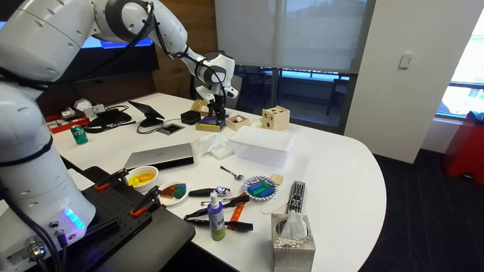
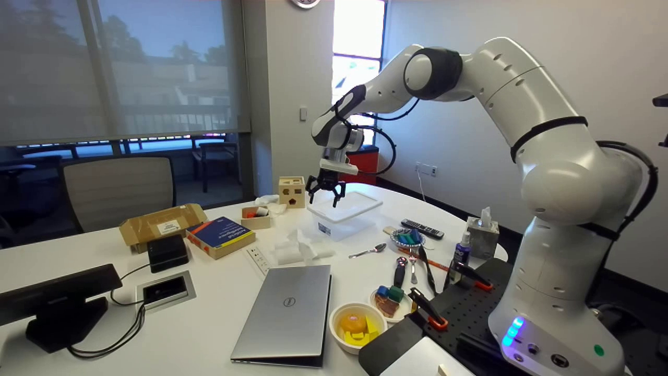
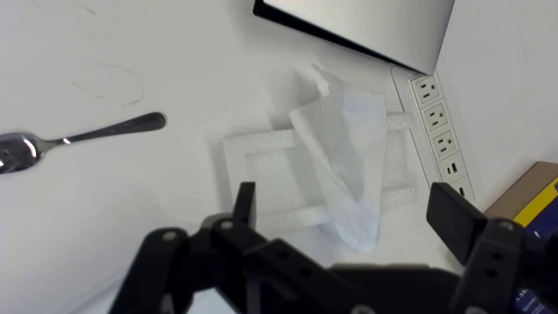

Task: Use the white napkin to wipe the tabletop.

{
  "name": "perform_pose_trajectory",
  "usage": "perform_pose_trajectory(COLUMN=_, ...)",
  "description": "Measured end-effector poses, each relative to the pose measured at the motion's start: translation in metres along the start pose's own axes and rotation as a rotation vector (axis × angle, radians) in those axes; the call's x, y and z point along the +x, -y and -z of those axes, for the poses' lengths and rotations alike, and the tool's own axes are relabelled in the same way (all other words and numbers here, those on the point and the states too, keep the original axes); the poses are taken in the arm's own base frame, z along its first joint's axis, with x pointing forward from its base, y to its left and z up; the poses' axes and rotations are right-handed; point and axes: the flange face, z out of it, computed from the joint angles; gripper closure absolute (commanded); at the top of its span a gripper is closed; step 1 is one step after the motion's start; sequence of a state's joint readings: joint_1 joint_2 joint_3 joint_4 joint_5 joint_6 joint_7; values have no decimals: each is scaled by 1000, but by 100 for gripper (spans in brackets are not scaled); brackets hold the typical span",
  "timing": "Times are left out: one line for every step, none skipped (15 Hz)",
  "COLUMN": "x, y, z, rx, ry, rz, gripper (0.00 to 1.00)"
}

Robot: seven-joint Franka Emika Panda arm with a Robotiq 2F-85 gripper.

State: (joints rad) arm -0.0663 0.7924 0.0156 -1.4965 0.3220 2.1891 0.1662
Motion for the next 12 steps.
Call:
perform_pose_trajectory(x=-9, y=-2, z=4, rx=-5, ry=19, rz=-2, gripper=0)
perform_pose_trajectory(x=-18, y=-5, z=7, rx=-9, ry=34, rz=-5, gripper=0)
perform_pose_trajectory(x=-27, y=-8, z=9, rx=-14, ry=45, rz=-9, gripper=0)
perform_pose_trajectory(x=-37, y=-12, z=10, rx=-20, ry=59, rz=-15, gripper=0)
perform_pose_trajectory(x=-46, y=-17, z=9, rx=-26, ry=70, rz=-27, gripper=0)
perform_pose_trajectory(x=-55, y=-23, z=8, rx=-33, ry=76, rz=-47, gripper=0)
perform_pose_trajectory(x=-64, y=-29, z=8, rx=-39, ry=76, rz=-69, gripper=0)
perform_pose_trajectory(x=-73, y=-35, z=6, rx=-42, ry=70, rz=-90, gripper=0)
perform_pose_trajectory(x=-81, y=-40, z=5, rx=-45, ry=61, rz=-110, gripper=0)
perform_pose_trajectory(x=-88, y=-45, z=3, rx=-45, ry=50, rz=-124, gripper=0)
perform_pose_trajectory(x=-95, y=-49, z=2, rx=-47, ry=41, rz=-140, gripper=0)
perform_pose_trajectory(x=-101, y=-52, z=1, rx=-49, ry=30, rz=-149, gripper=0)
